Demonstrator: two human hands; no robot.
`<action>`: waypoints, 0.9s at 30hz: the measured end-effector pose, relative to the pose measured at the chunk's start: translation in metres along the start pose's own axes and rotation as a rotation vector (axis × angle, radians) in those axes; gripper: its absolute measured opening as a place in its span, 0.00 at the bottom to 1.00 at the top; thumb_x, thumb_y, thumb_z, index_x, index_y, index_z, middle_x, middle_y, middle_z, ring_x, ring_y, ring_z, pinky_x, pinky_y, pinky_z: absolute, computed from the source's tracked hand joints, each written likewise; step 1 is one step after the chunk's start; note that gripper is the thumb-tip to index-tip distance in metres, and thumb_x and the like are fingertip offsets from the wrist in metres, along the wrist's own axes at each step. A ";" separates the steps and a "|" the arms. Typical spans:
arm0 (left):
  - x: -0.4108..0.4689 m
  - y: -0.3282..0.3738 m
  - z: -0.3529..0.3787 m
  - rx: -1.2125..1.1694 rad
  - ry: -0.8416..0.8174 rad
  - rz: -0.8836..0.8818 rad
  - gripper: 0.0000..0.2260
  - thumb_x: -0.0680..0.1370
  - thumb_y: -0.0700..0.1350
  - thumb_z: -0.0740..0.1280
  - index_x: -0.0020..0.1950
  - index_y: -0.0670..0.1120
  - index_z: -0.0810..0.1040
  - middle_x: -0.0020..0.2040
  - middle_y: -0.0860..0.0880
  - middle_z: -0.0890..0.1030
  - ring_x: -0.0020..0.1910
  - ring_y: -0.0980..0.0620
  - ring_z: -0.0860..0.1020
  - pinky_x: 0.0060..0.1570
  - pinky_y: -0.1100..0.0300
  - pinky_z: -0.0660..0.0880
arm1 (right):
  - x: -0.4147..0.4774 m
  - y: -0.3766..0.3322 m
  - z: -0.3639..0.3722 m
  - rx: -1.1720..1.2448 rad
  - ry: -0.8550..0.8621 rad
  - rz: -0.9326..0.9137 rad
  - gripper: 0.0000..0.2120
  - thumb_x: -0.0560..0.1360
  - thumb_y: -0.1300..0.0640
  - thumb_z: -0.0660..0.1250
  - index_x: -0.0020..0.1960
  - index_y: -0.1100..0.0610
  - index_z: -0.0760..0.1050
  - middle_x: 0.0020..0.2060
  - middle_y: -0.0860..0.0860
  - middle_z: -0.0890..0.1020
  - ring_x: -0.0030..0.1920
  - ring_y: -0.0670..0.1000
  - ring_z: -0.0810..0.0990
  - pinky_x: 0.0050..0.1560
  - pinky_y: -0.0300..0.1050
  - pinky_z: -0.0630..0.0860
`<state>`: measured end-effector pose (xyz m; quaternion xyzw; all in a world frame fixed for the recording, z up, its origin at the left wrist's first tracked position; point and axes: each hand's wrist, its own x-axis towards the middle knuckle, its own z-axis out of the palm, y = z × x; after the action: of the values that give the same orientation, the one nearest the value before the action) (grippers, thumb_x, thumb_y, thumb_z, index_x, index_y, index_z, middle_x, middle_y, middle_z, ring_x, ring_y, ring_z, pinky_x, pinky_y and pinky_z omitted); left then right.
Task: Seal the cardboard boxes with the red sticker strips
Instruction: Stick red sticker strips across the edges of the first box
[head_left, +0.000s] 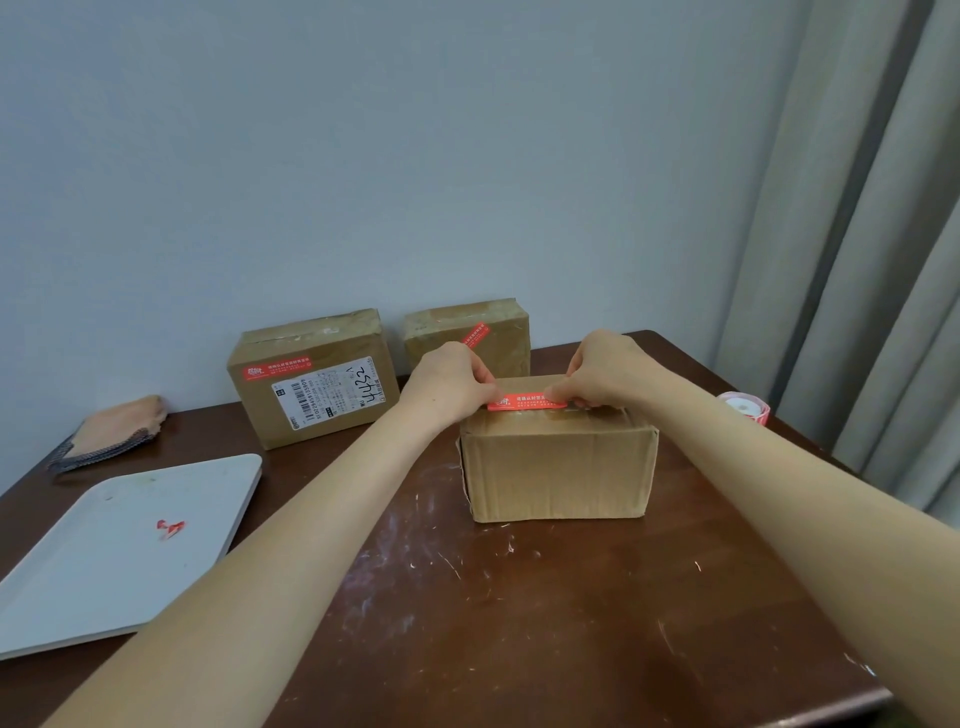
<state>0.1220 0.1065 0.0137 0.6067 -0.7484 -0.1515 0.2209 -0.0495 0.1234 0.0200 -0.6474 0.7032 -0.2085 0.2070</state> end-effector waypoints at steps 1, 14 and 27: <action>0.001 0.000 0.001 0.009 0.003 0.001 0.02 0.73 0.45 0.71 0.41 0.49 0.83 0.39 0.53 0.79 0.42 0.55 0.76 0.40 0.62 0.70 | 0.000 0.000 0.000 -0.011 0.001 0.003 0.10 0.66 0.55 0.73 0.32 0.59 0.77 0.25 0.51 0.78 0.29 0.48 0.75 0.36 0.43 0.73; -0.012 -0.018 0.010 0.030 0.116 0.108 0.09 0.76 0.43 0.66 0.55 0.50 0.77 0.56 0.48 0.76 0.52 0.51 0.75 0.52 0.59 0.72 | -0.010 0.011 -0.002 -0.132 0.168 -0.067 0.04 0.73 0.57 0.65 0.41 0.50 0.78 0.45 0.50 0.83 0.46 0.52 0.80 0.43 0.46 0.76; -0.048 -0.024 0.029 0.257 0.048 0.310 0.28 0.77 0.63 0.57 0.73 0.51 0.65 0.72 0.54 0.64 0.71 0.54 0.60 0.66 0.52 0.67 | -0.043 0.027 0.019 -0.455 0.236 -0.307 0.19 0.80 0.51 0.52 0.66 0.39 0.73 0.60 0.47 0.73 0.60 0.52 0.68 0.54 0.46 0.67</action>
<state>0.1356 0.1473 -0.0299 0.5110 -0.8404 -0.0044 0.1804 -0.0578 0.1683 -0.0103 -0.7472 0.6450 -0.1483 -0.0607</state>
